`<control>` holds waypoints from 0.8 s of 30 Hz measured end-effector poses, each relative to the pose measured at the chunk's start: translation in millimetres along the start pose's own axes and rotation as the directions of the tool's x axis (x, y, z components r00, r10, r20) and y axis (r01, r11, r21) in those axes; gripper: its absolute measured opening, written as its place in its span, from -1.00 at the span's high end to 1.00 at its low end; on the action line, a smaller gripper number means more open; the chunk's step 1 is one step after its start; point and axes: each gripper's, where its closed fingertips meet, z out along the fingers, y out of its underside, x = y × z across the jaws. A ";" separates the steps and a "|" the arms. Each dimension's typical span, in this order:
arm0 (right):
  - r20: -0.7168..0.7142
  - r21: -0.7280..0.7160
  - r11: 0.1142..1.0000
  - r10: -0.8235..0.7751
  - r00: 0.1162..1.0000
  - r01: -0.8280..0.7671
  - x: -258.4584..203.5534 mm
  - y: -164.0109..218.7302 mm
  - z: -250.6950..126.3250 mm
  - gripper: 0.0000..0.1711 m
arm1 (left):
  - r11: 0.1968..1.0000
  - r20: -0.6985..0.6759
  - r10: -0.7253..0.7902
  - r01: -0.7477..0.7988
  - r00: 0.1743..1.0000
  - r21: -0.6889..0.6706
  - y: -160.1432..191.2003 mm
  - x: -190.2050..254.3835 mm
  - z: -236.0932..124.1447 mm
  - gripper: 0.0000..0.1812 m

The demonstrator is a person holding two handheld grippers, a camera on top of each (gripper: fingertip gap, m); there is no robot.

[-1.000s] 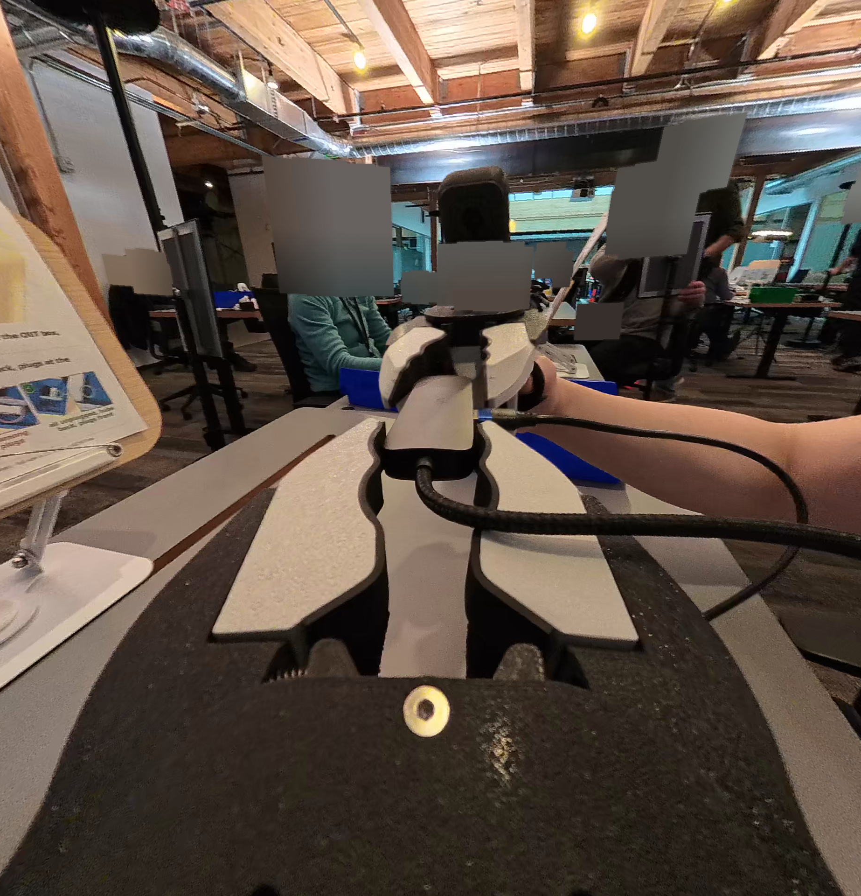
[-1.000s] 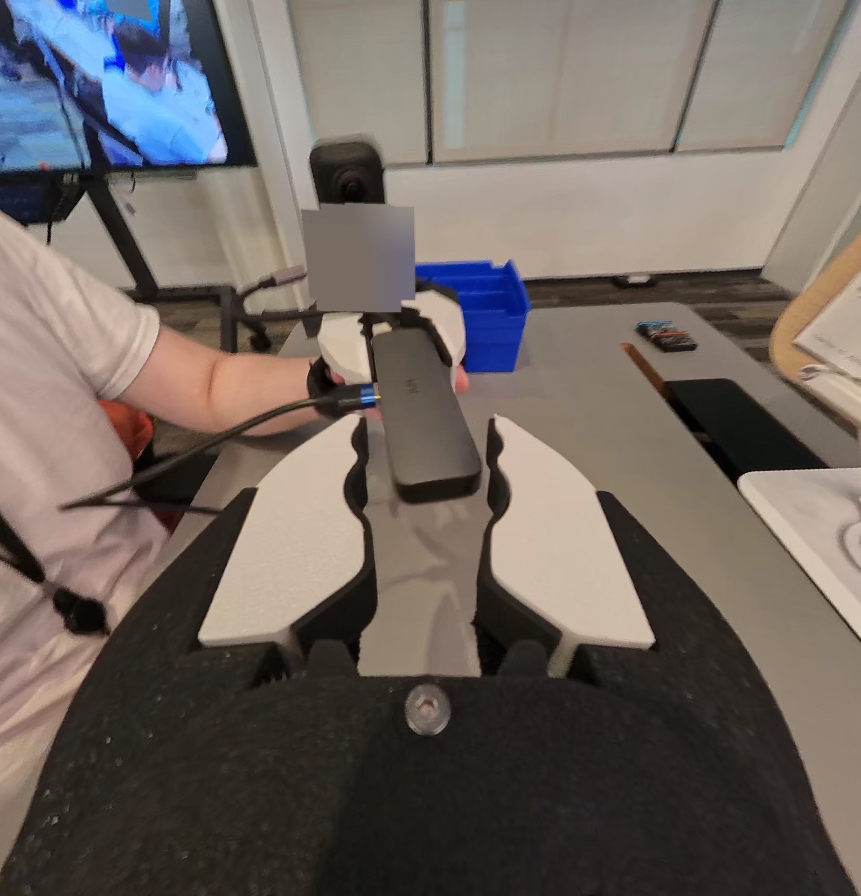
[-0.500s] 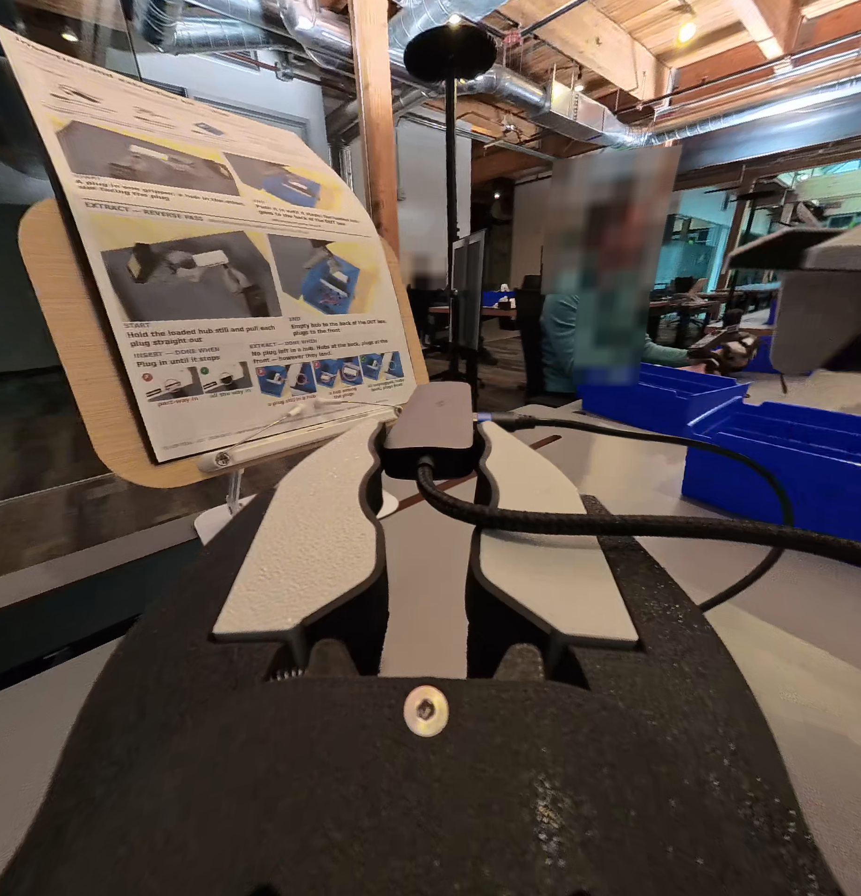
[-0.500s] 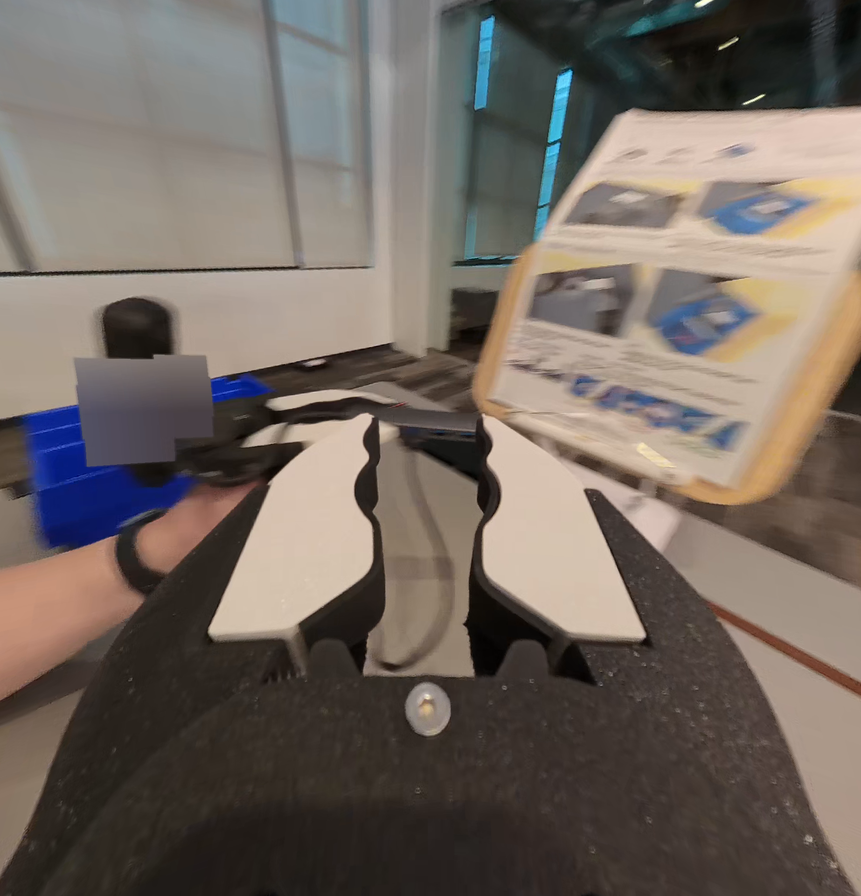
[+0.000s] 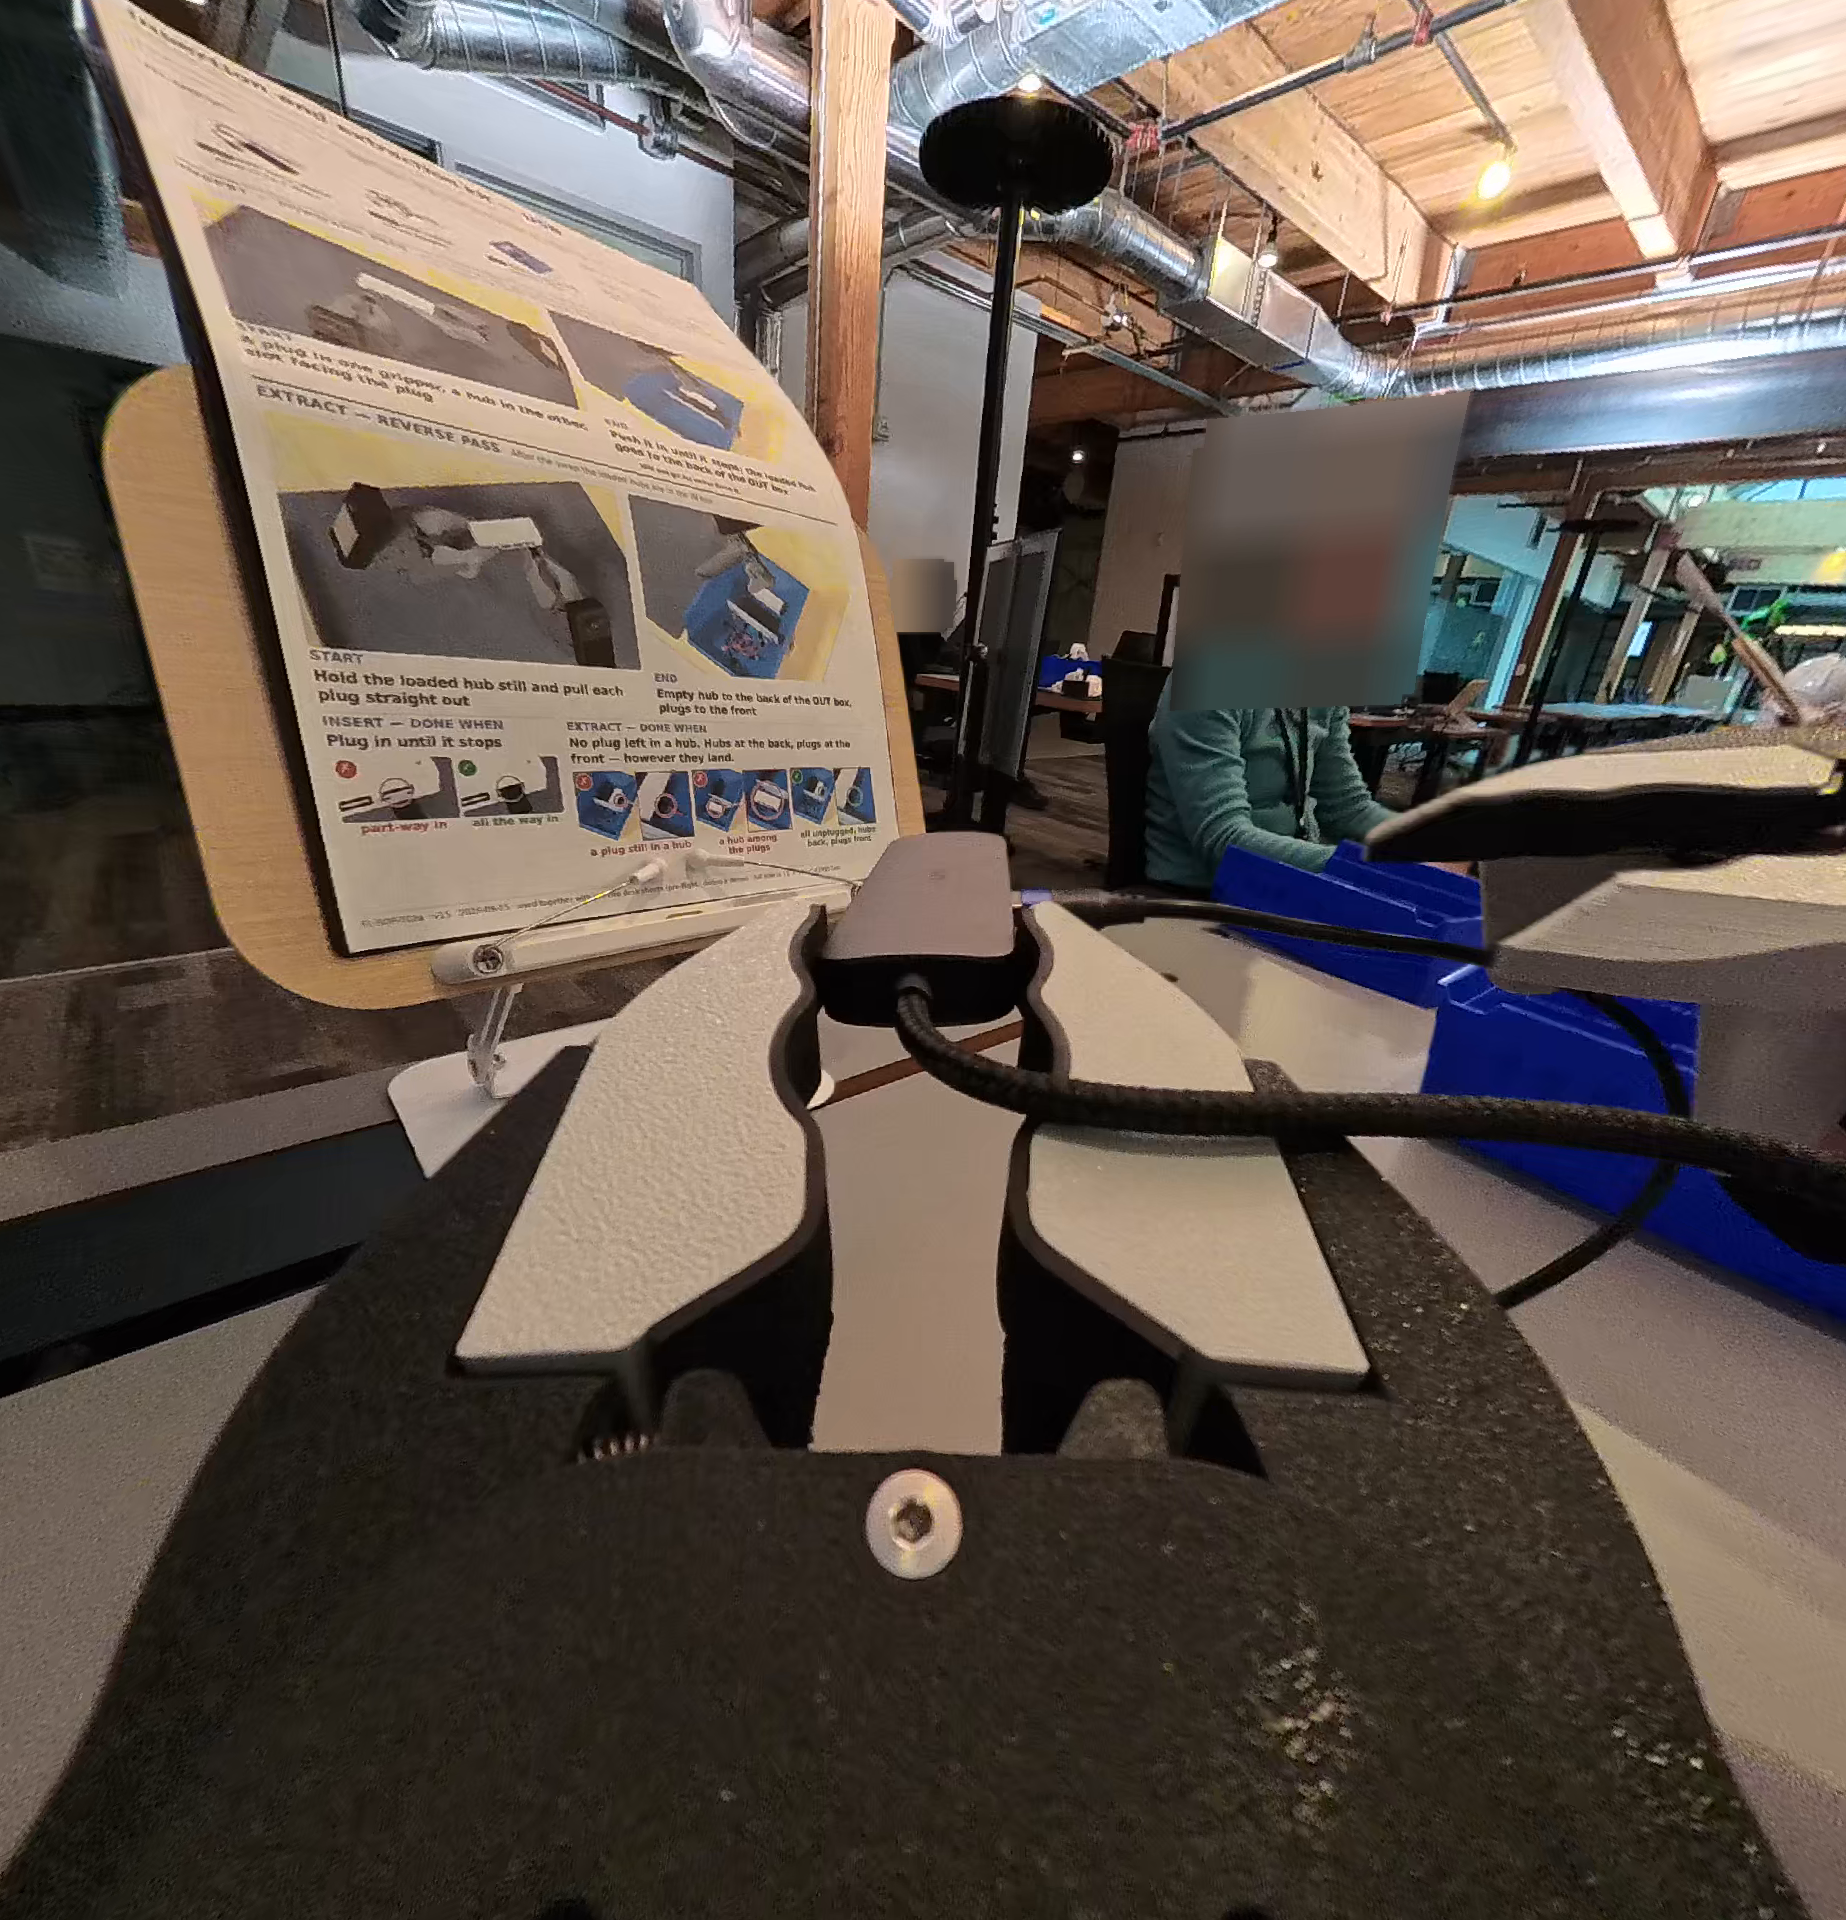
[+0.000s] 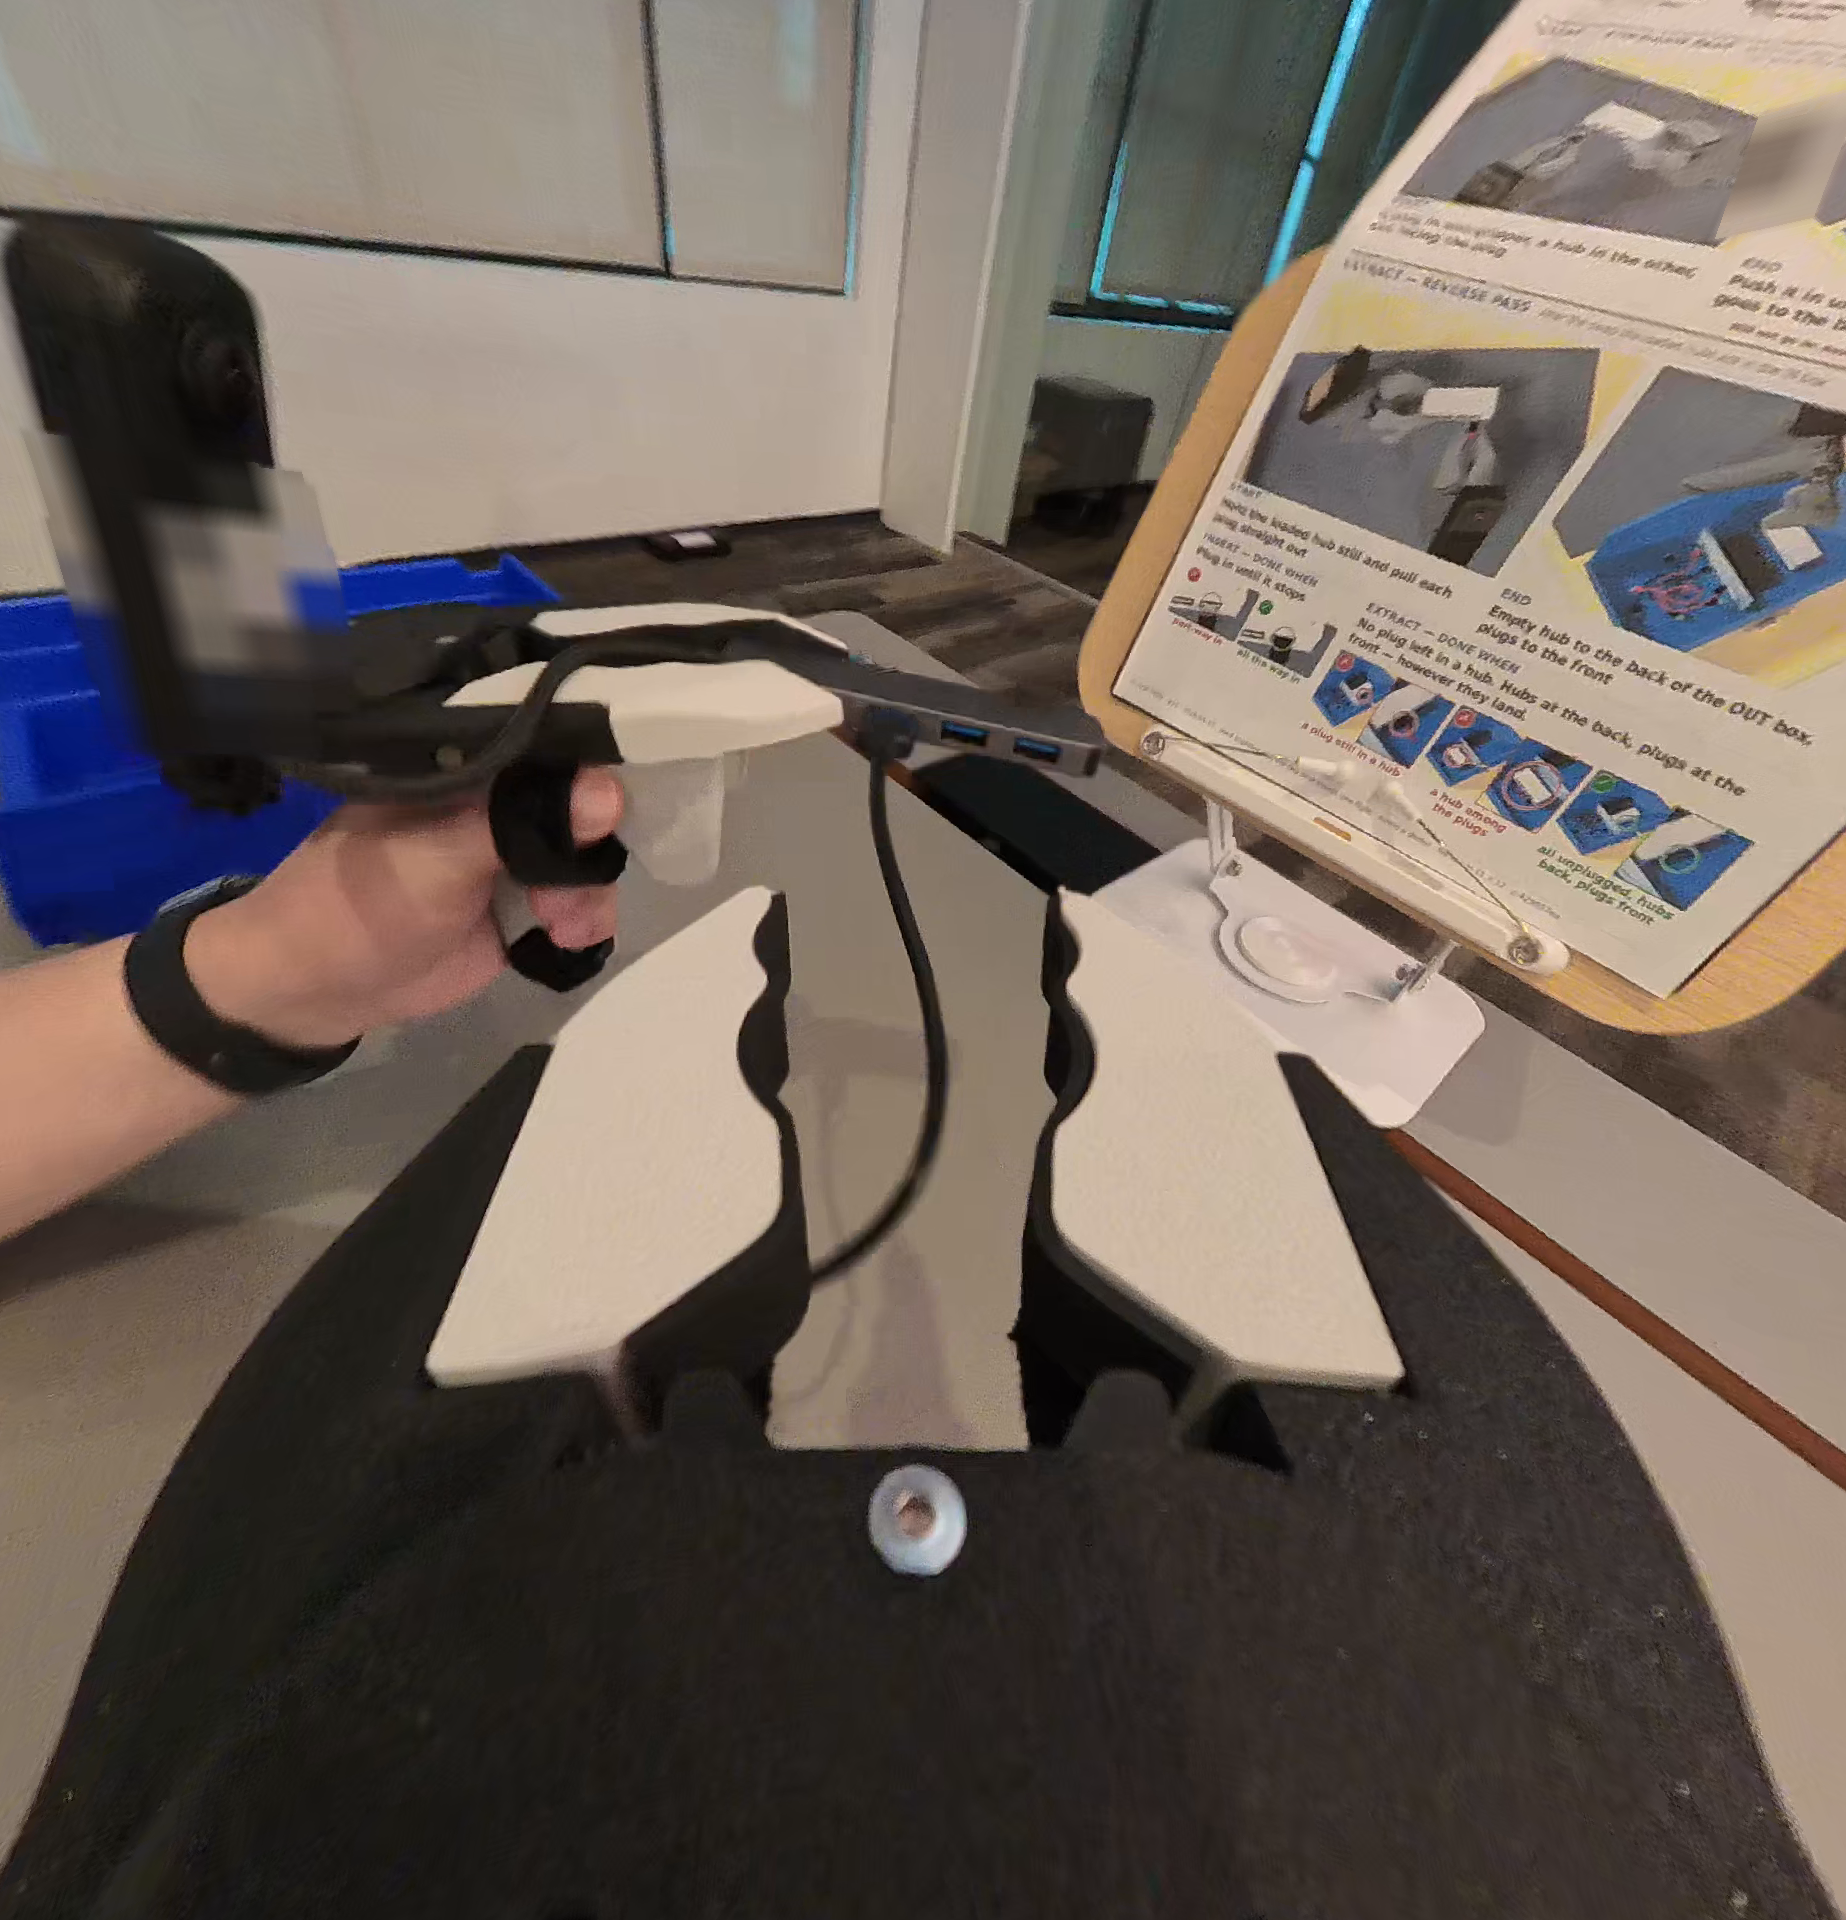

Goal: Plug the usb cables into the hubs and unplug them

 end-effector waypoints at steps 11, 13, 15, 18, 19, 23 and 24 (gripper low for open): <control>-0.027 0.206 0.978 0.043 0.999 -0.036 55.1 31.0 -14.9 0.38 | 0.994 -0.040 -0.099 0.101 0.994 0.040 -19.1 -2.6 -7.3 0.62; 0.016 0.243 0.969 0.031 0.999 -0.034 34.8 29.2 5.5 0.38 | 0.995 -0.046 -0.096 0.098 0.994 0.038 -18.9 2.7 -6.2 0.62; 0.052 0.280 0.959 0.031 0.998 -0.045 17.0 21.2 20.4 0.38 | 0.995 -0.043 -0.087 0.089 0.995 0.035 -17.9 7.3 -5.4 0.63; 0.088 0.316 0.946 0.044 0.995 -0.070 -0.4 6.8 34.0 0.39 | 0.996 -0.038 -0.082 0.083 0.996 0.036 -17.4 13.1 -5.1 0.62; 0.084 0.331 0.941 0.049 0.995 -0.074 -2.9 2.0 36.1 0.40 | 0.996 -0.033 -0.078 0.079 0.996 0.034 -16.9 14.5 -5.0 0.62; 0.030 0.347 0.936 0.047 0.998 -0.055 -7.9 -8.3 41.0 0.48 | 0.999 -0.012 -0.033 0.033 0.999 0.026 -13.6 20.0 -3.5 0.62; 0.004 0.349 0.936 0.049 0.999 -0.047 -7.1 -10.0 40.7 0.51 | 1.000 -0.008 -0.015 0.016 1.000 0.021 -12.5 21.6 -2.9 0.62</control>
